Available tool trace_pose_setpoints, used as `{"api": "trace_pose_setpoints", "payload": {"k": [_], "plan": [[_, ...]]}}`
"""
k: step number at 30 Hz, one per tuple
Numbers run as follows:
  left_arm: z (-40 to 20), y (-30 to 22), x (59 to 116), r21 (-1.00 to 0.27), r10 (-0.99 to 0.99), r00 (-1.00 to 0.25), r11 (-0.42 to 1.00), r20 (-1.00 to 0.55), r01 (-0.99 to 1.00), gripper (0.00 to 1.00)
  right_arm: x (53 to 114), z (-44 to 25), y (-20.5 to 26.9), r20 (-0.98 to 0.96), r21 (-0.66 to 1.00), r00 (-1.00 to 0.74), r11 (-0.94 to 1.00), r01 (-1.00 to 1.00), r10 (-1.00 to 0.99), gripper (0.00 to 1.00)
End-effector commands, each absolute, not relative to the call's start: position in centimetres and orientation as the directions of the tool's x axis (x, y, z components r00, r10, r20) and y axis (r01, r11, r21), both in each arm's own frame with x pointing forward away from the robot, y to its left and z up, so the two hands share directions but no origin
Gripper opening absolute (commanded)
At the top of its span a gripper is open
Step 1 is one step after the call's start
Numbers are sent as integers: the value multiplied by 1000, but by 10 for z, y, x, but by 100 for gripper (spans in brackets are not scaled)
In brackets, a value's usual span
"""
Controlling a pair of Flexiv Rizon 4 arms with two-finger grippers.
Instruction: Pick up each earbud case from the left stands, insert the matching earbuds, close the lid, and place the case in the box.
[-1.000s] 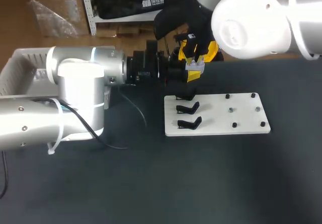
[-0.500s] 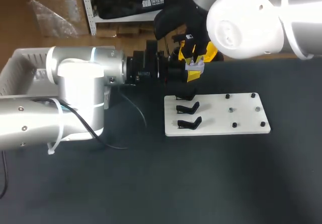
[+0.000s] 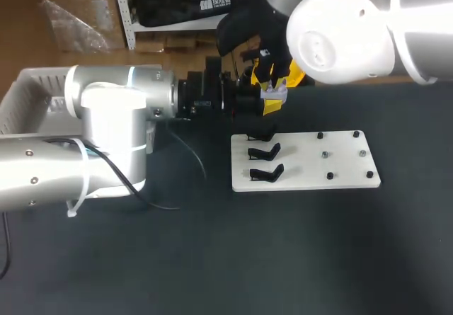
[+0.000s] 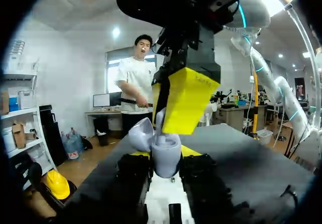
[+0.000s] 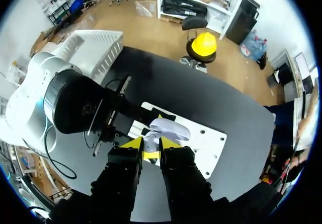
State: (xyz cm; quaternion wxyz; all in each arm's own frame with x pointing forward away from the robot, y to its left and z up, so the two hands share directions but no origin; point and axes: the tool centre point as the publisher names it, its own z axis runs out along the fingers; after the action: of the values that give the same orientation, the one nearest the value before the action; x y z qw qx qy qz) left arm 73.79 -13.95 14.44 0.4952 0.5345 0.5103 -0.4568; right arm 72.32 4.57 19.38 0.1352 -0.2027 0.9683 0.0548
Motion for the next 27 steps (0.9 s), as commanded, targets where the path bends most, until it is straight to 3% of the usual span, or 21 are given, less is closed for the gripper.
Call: {"api": "trace_pose_setpoints", "payload": {"k": [1,27], "plan": [[143,-140,735,69,88,68,18,-994,997,0,723,192,48,-281,48,-882,912,-406,-378,0],[143,-140,735,69,88,68,18,-994,997,0,726,189,42,-266,10,-864,895,-447,-428,0]]}}
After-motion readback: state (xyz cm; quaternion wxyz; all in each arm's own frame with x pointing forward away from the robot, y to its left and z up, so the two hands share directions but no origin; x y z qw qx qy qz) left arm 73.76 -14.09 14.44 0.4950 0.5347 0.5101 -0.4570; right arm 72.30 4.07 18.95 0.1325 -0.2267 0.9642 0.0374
